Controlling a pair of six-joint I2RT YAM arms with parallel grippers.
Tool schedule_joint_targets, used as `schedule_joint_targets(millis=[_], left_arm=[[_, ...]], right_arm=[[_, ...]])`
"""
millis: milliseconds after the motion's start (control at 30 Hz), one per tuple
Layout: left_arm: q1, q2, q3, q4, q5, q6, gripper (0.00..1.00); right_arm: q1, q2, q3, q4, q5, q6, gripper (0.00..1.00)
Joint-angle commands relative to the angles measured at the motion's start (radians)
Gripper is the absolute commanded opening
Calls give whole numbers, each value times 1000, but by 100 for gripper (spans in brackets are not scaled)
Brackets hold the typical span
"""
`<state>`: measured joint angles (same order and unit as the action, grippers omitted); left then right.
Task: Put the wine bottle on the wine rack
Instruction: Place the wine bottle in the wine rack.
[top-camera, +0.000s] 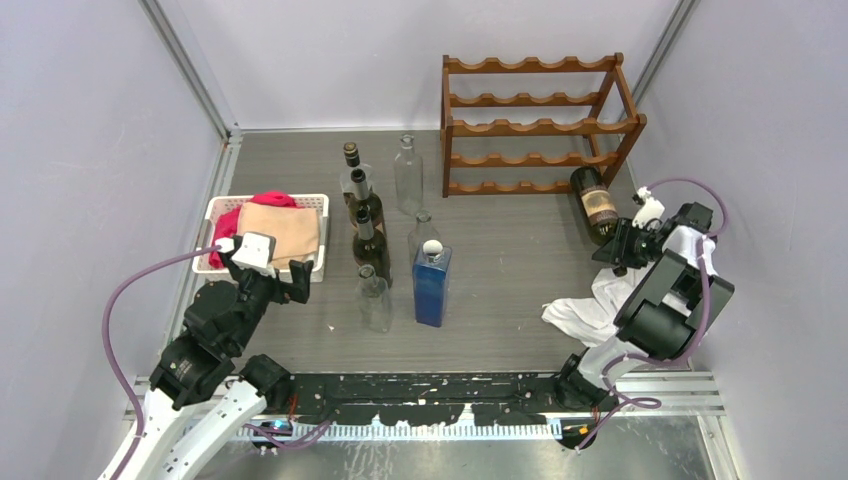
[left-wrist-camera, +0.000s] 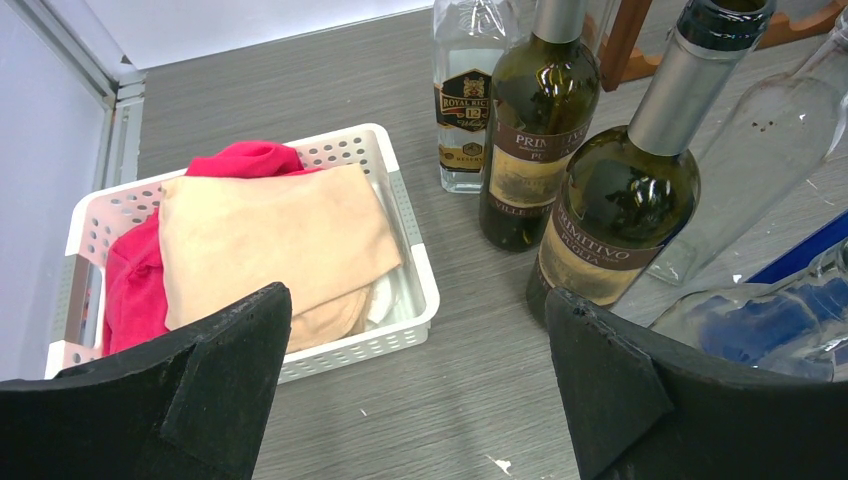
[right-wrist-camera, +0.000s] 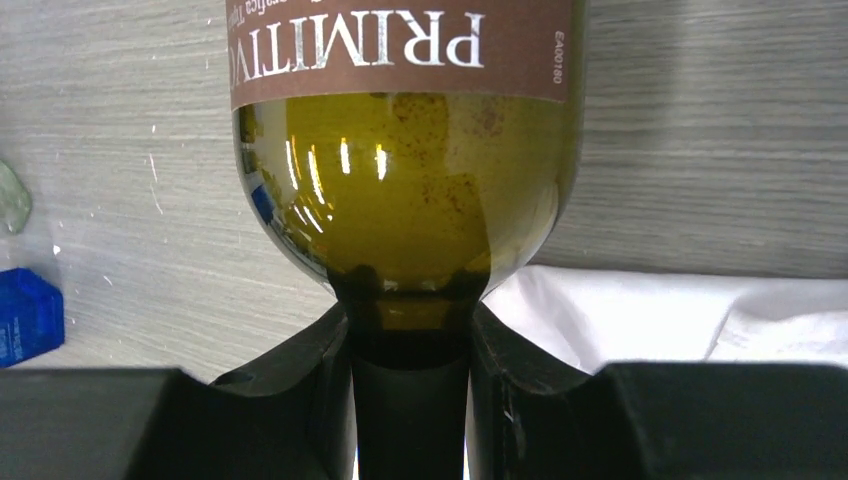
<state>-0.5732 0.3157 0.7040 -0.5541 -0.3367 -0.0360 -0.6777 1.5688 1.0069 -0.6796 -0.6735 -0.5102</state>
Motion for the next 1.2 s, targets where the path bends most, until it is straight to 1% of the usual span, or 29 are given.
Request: schedule_joint_targets(millis=[0, 400, 567, 733, 900, 1033, 1100, 1167], left_arm=[[7, 2, 2, 63, 4, 7, 96], [17, 22, 2, 65, 8, 7, 96], [26, 33, 2, 65, 11, 7, 96], [36, 44, 0, 66, 12, 7, 96], [50, 53, 2, 65, 13, 8, 96], [60, 61, 1, 68, 19, 7, 96], [66, 67, 2, 68, 26, 8, 96], [70, 72, 2, 68, 29, 7, 96]], right_arm=[[-5, 22, 83, 119, -112, 60, 1], [-4, 168, 181, 161, -138, 126, 1], [29, 228, 240, 165, -116, 154, 1], [103, 248, 245, 288, -38, 245, 1], [181, 262, 240, 424, 78, 362, 1], [242, 284, 258, 496, 171, 439, 1], [265, 303, 282, 507, 211, 458, 3], [275, 321, 311, 506, 226, 477, 8]])
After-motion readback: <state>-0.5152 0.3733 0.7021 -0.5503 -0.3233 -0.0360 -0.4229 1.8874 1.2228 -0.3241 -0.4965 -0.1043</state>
